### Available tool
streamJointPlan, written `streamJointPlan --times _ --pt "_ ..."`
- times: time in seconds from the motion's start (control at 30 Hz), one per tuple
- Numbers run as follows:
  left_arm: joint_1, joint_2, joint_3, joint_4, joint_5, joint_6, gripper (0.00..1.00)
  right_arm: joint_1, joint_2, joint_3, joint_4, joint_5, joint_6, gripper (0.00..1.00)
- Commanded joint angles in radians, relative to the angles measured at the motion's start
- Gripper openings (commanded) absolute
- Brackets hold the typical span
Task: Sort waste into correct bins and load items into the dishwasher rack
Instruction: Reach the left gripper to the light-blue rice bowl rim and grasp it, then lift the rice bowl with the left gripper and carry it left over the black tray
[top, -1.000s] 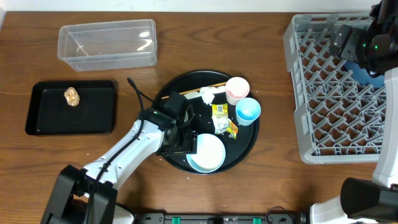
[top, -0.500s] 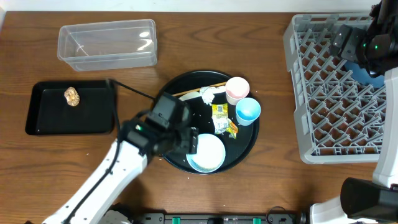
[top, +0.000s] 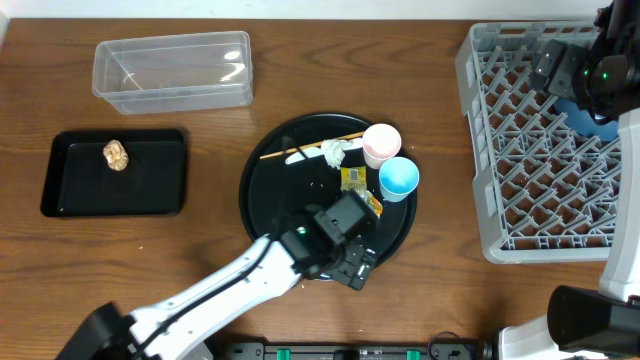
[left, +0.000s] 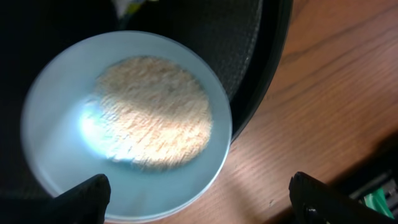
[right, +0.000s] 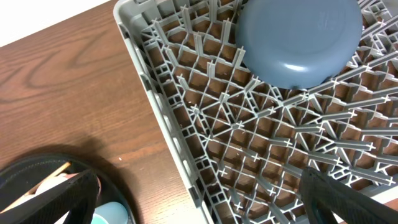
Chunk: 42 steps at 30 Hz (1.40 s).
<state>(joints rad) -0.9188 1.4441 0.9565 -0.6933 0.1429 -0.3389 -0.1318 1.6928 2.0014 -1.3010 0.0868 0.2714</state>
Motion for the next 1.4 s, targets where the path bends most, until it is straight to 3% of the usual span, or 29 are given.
streamJointPlan --times 0.0,0.2,0.33,0.77,0.93,1.27,1.37 --pt "-0.029 0.058 0.009 0.035 -0.02 0.013 0.93 -0.006 -0.004 -0.003 -0.001 0.011 0.013 0.99" --pt "-0.065 0.114 0.009 0.093 -0.025 0.013 0.92 -0.006 -0.004 -0.003 -0.002 0.011 0.013 0.99" --pt "-0.064 0.134 0.007 0.093 -0.074 0.013 0.8 -0.006 -0.004 -0.003 -0.001 0.011 0.012 0.99" --pt "-0.068 0.187 0.003 0.128 -0.088 0.005 0.78 -0.006 -0.004 -0.003 -0.001 0.011 0.013 0.99" --pt "-0.068 0.187 0.003 0.138 -0.087 0.005 0.66 -0.006 -0.004 -0.003 -0.001 0.011 0.013 0.99" --pt "-0.068 0.209 -0.003 0.135 -0.092 0.005 0.66 -0.006 -0.004 -0.003 -0.001 0.011 0.013 0.99" --pt "-0.068 0.209 -0.003 0.138 -0.092 0.005 0.56 -0.006 -0.004 -0.003 -0.001 0.011 0.013 0.99"
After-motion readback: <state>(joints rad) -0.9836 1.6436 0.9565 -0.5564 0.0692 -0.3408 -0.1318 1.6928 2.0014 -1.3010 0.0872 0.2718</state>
